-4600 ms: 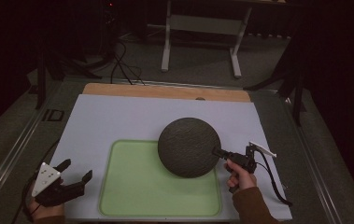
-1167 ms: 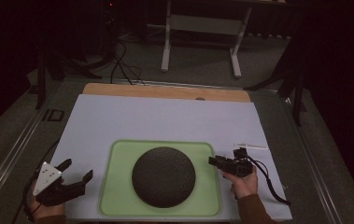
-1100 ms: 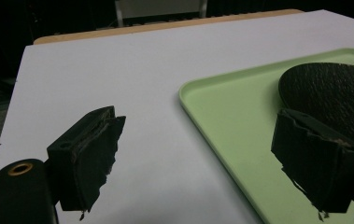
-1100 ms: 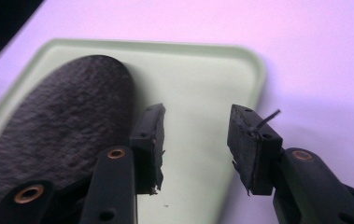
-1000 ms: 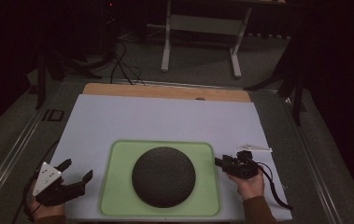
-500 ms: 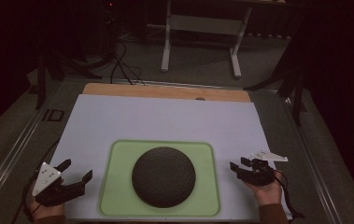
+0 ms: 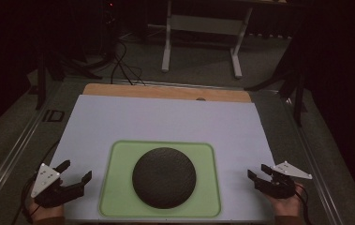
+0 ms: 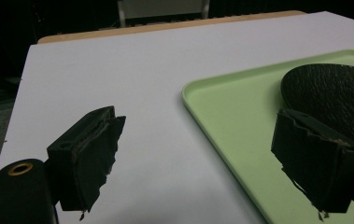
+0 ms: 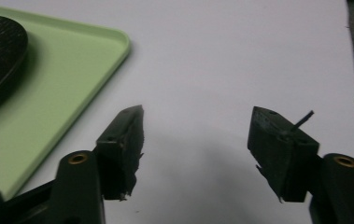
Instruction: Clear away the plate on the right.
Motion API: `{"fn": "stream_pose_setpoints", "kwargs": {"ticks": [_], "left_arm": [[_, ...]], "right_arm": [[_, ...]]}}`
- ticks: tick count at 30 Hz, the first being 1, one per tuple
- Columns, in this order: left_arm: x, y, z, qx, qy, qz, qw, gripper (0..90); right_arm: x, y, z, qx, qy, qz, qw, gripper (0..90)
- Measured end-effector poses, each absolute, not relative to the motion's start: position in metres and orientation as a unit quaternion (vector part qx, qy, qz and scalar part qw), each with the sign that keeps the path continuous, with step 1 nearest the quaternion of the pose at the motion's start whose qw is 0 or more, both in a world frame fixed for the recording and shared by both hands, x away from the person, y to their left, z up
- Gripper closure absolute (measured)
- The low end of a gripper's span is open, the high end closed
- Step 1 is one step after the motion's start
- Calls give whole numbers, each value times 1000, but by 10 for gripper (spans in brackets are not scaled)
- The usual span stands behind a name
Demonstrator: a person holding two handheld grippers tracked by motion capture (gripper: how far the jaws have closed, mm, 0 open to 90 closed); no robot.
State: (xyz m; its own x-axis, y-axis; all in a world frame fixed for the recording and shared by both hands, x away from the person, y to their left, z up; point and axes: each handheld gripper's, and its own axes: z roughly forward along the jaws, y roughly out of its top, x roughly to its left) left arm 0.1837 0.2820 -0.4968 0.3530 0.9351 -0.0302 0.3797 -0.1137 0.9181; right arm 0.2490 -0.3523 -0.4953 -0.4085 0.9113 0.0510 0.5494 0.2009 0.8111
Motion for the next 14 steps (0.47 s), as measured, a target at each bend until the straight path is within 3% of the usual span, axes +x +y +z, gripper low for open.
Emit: {"fn": "stream_pose_setpoints", "kwargs": {"ticks": [8,9,14], "left_arm": [[182,284,-496,680,484,304,460,148],[182,285,-496,679,485,305,459,148],[184,285,-496,678,494,306,451,148]], "right_arm": [[234,-367,-496,504,720,418,231,212],[230,-369,-499,508,722,403,240,114],[228,-369,-500,513,722,391,252,91]]}}
